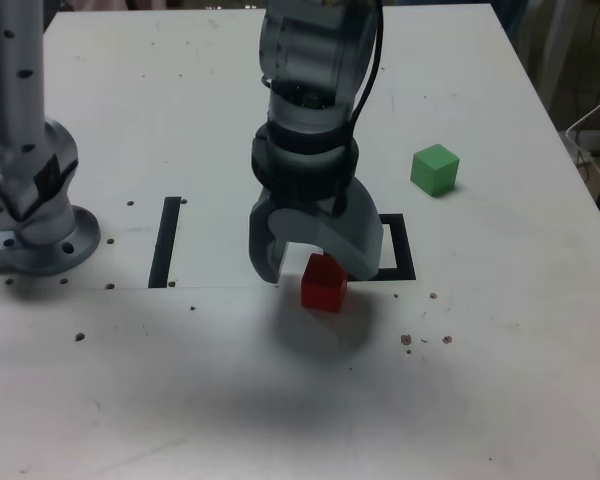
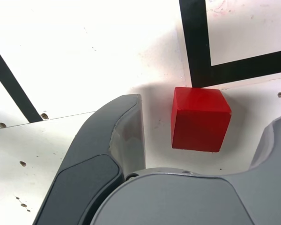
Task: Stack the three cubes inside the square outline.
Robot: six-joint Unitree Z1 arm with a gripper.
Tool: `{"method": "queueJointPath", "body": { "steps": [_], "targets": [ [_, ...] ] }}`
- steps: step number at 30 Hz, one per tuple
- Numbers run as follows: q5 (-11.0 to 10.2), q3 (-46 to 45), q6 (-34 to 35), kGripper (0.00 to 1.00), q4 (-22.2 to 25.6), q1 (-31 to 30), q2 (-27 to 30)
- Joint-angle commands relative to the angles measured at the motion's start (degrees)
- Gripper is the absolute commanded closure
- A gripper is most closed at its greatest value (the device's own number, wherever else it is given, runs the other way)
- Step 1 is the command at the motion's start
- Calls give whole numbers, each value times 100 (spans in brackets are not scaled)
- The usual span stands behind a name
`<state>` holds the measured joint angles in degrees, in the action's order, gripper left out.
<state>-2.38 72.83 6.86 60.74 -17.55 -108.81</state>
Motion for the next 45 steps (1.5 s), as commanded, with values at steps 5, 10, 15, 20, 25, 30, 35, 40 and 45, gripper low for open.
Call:
{"method": "queueJointPath", "body": {
  "steps": [5,10,15,20,25,30,35,40,45],
  "targets": [
    [66,27,-241,27,-103,-3,-127],
    [201,68,-449,29,-153,-2,-212],
    [438,94,-725,30,-224,22,-406],
    [527,88,-807,38,-236,74,-468],
    [522,95,-817,42,-241,95,-475],
    [470,99,-815,54,-369,102,-475],
    [364,99,-810,60,-496,102,-458],
    [283,97,-800,66,-611,102,-406],
    [231,95,-800,67,-663,102,-335]
  ]
}}
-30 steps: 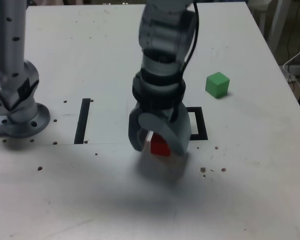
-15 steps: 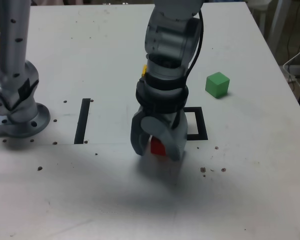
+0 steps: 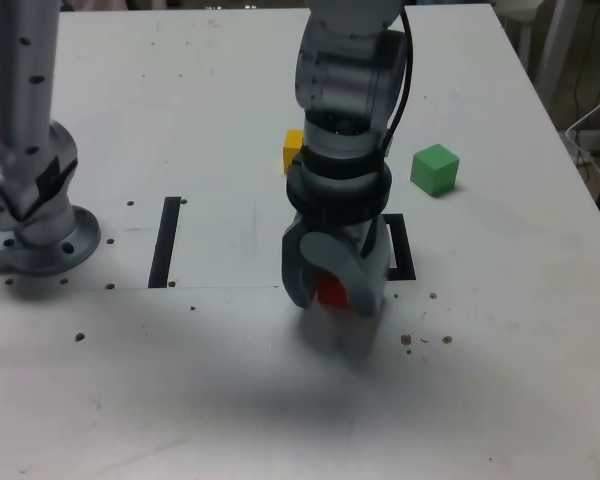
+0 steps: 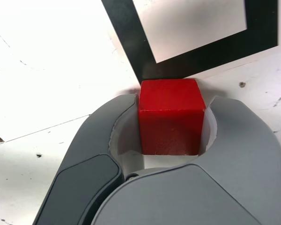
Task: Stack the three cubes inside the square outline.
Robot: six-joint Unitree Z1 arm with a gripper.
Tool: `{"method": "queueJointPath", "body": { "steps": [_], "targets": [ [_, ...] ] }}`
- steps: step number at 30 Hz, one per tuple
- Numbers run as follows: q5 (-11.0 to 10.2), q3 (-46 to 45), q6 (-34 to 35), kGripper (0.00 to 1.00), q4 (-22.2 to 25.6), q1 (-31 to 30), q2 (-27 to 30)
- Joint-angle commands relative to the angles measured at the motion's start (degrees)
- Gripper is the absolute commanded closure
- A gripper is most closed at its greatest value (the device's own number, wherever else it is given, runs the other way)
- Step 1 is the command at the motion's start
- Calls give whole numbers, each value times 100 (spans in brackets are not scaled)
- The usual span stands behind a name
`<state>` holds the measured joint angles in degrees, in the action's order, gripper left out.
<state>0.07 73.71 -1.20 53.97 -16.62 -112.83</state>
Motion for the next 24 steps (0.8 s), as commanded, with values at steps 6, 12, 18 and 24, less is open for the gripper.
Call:
{"method": "queueJointPath", "body": {
  "steps": [6,12,18,24],
  "targets": [
    [-116,157,6,67,296,20,233],
    [-262,415,-7,67,710,182,377],
    [-371,549,-61,67,792,527,234],
    [-448,627,-81,67,708,789,43]
  ]
}}
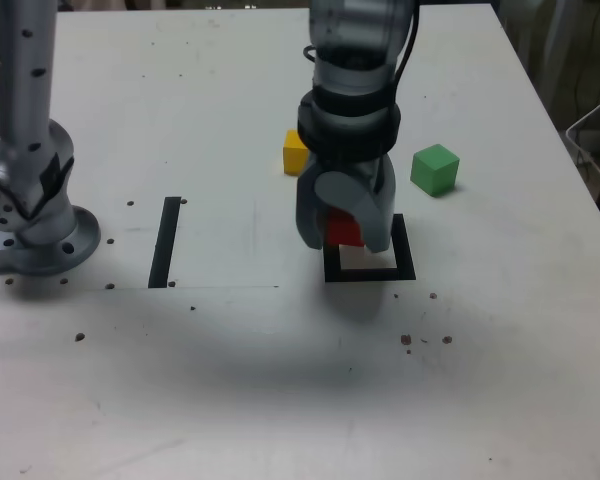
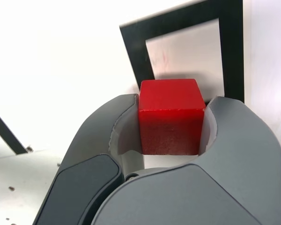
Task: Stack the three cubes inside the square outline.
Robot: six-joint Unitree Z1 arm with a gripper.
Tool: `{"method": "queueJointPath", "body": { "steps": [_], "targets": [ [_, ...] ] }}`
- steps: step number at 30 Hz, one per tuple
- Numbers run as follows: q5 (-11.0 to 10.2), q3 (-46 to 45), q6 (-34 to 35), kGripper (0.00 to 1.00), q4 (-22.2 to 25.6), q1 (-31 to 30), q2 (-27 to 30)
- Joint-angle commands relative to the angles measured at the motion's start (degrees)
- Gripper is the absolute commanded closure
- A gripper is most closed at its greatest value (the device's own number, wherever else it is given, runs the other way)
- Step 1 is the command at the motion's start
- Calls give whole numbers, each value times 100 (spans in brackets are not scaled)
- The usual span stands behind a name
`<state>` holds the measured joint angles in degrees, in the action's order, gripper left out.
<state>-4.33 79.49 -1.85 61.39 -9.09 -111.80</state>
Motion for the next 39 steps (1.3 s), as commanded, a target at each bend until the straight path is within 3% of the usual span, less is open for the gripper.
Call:
{"method": "queueJointPath", "body": {
  "steps": [1,13,28,31,39],
  "targets": [
    [-9,62,-17,67,-54,53,-85],
    [89,87,-54,67,-232,97,-331],
    [-12,145,-145,66,-285,191,-540],
    [2,166,-209,59,-285,204,-571],
    [21,186,-398,23,-263,205,-560]
  ]
}}
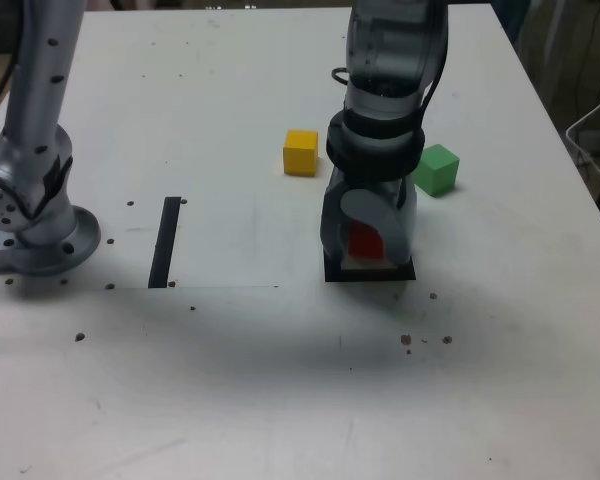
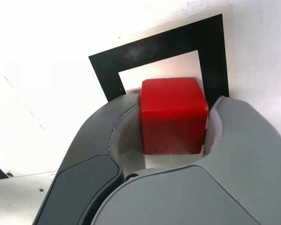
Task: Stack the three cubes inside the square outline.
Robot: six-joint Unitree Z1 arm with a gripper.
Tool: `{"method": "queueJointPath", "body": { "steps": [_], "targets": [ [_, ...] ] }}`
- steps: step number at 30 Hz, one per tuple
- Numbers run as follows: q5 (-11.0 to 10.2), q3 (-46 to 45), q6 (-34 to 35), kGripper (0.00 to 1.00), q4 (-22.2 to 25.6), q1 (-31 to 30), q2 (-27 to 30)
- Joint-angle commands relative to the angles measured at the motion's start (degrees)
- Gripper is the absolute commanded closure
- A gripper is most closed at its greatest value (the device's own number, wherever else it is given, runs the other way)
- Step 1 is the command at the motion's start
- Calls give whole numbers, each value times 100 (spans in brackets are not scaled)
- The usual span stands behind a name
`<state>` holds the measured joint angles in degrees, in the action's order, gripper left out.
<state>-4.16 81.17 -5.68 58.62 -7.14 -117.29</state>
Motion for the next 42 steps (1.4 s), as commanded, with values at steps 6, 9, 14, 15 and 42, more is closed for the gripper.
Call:
{"method": "queueJointPath", "body": {
  "steps": [6,9,14,15,42],
  "targets": [
    [-32,35,4,5,117,11,63],
    [-52,39,14,1,128,11,108],
    [-56,32,15,1,122,11,119],
    [-56,31,15,1,121,11,119],
    [-62,-77,-94,0,449,179,562]
  ]
}}
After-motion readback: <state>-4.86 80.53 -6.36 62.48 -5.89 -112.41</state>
